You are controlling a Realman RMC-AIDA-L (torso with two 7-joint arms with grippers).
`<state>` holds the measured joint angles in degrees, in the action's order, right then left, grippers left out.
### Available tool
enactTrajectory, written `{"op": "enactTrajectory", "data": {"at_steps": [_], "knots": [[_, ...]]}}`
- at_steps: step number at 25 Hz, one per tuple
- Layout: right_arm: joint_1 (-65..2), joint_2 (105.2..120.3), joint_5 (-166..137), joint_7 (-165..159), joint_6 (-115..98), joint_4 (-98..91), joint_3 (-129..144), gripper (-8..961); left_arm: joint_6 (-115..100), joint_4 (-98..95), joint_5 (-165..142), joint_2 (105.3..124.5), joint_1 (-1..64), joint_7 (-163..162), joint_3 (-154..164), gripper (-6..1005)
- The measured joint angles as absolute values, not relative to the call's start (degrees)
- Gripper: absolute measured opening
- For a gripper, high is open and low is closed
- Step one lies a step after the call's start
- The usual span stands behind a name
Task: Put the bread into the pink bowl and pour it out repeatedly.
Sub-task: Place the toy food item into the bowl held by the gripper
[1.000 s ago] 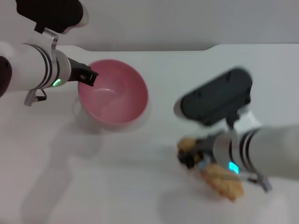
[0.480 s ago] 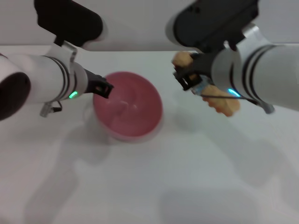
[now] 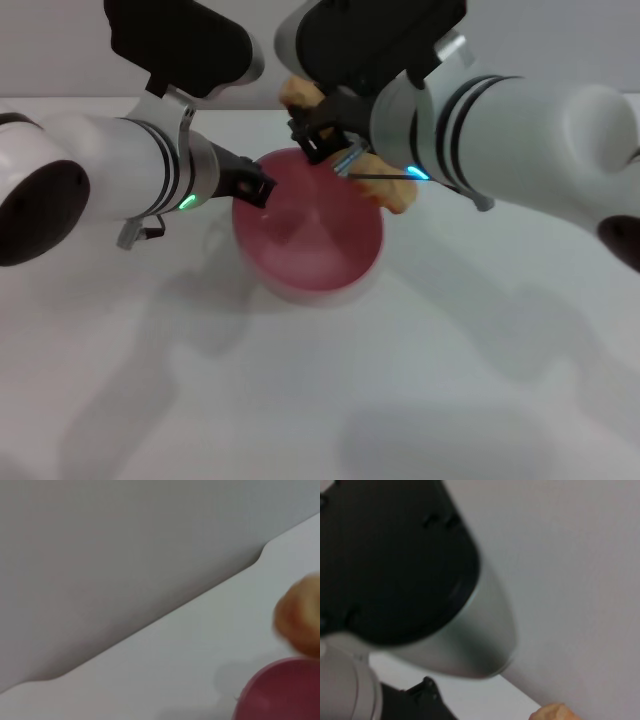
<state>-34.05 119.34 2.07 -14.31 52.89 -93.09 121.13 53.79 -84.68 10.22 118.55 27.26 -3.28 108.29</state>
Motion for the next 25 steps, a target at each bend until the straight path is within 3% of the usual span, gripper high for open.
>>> {"op": "enactTrajectory", "data": {"at_steps": [12, 23, 25], "knots": [[-34.39, 119.38, 4.98, -13.89, 48.91, -89.19, 122.81, 211, 53.72, -85.05, 10.41, 118.51, 28.53, -3.4, 108.16, 35], [-33.9, 119.17, 2.79, -13.56, 48.41, -89.62, 123.82, 365, 53.76, -84.69, 10.21, 118.4, 28.86, -3.42, 107.7, 35], [-33.66, 119.17, 2.73, -13.56, 48.4, -89.74, 123.67, 449, 53.77, -84.55, 10.26, 118.37, 28.98, -3.43, 107.7, 35]]}}
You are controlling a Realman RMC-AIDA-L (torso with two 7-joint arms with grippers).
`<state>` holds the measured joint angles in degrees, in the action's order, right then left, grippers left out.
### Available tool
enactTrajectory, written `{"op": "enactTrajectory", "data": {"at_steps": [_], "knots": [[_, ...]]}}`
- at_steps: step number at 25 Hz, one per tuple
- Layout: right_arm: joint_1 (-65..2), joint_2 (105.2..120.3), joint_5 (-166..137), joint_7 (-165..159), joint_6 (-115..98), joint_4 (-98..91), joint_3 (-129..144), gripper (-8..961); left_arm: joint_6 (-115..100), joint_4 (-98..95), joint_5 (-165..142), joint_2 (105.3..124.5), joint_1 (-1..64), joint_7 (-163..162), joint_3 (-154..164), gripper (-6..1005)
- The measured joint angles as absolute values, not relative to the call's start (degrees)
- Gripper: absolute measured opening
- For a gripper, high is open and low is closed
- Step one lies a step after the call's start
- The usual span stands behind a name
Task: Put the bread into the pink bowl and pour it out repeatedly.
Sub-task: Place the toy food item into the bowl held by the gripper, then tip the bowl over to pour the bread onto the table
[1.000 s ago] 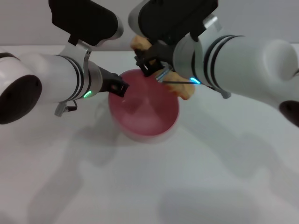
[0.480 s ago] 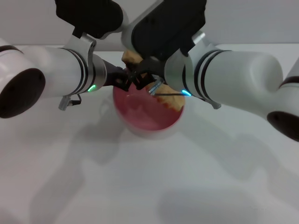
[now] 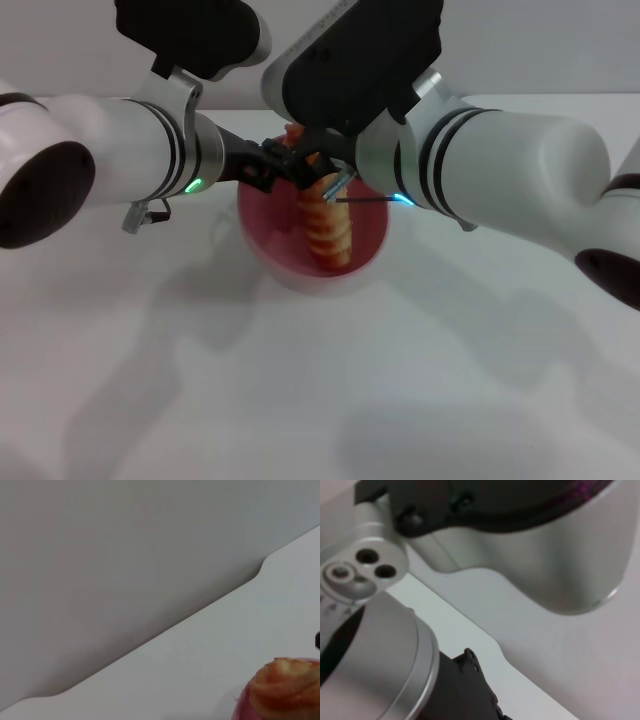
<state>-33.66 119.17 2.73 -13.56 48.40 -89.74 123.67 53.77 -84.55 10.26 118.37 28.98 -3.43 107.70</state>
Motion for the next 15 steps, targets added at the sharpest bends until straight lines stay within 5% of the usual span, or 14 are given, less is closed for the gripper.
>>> {"op": "enactTrajectory", "data": {"at_steps": [6, 15], "knots": [[-31.67, 119.16, 2.18, -13.74, 50.88, -92.77, 122.8, 719, 51.75, -83.08, 9.62, 118.31, 29.13, -3.23, 107.42, 35], [-21.22, 119.43, -2.08, -10.23, 59.69, -106.35, 115.98, 719, 47.26, -82.32, 5.03, 118.3, 27.71, -2.89, 106.77, 34]]}}
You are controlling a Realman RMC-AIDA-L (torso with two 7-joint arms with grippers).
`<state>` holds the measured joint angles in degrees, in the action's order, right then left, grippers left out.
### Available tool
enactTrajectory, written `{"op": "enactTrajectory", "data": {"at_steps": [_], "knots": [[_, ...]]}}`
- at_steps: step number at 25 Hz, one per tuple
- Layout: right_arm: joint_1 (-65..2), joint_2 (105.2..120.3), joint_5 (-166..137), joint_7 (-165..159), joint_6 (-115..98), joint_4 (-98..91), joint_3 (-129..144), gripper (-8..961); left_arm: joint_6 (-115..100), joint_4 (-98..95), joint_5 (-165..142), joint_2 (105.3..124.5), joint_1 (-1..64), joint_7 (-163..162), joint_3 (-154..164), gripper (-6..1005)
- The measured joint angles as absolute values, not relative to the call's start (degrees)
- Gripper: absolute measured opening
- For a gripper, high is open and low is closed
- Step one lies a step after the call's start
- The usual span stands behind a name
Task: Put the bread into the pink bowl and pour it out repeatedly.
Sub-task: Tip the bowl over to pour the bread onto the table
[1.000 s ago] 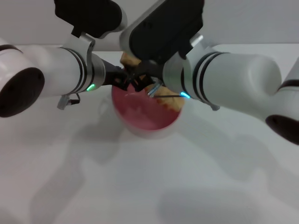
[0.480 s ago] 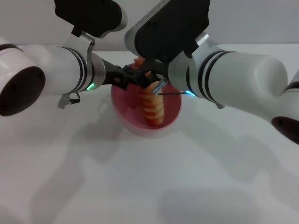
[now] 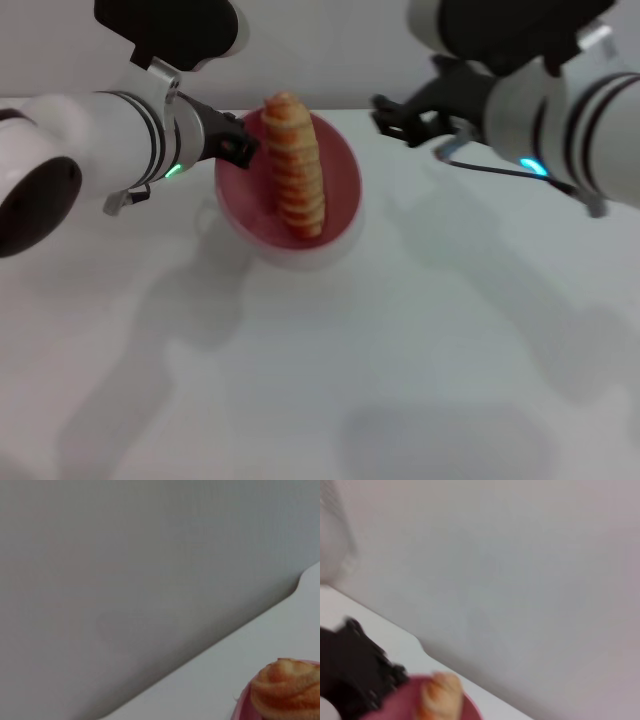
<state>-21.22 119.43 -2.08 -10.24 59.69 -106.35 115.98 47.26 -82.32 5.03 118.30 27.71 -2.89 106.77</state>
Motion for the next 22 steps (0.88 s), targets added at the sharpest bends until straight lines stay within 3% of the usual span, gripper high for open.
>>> {"op": "enactTrajectory", "data": {"at_steps": [22], "knots": [[-18.9, 119.27, -2.29, -12.19, 60.47, -100.79, 113.32, 718, 31.9, -85.6, -28.28, 118.64, 16.99, -10.16, 121.43, 34]]}}
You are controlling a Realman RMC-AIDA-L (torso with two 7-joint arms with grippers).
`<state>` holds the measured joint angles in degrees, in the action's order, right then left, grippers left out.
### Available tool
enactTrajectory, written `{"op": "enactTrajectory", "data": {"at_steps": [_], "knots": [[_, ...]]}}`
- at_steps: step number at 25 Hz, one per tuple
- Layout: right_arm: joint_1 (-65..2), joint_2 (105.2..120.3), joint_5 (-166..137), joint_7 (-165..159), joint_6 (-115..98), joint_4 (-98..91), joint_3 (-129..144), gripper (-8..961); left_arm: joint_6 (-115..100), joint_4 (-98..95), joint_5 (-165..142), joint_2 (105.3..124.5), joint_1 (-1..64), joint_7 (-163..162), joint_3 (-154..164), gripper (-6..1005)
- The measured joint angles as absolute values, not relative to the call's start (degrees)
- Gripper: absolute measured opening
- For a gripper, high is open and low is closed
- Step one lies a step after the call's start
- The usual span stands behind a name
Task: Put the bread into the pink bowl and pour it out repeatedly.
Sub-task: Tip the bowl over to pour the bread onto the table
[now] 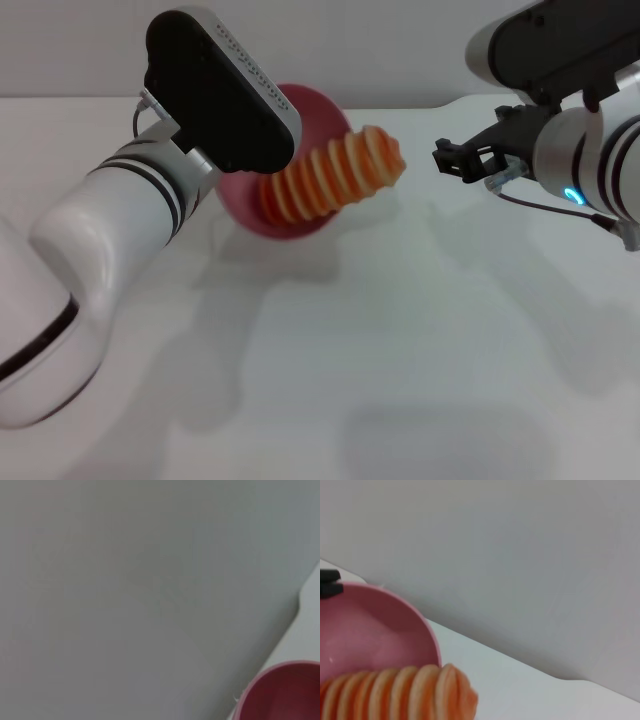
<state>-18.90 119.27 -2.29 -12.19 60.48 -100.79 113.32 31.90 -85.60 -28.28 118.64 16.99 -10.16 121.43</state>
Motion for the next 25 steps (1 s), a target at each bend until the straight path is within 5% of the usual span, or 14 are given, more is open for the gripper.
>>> {"op": "enactTrajectory", "data": {"at_steps": [25], "knots": [[-18.81, 119.18, -2.29, -12.22, 60.56, -99.67, 113.59, 717, 41.07, -81.66, -77.47, 118.52, 14.02, -46.73, 136.58, 34]]}}
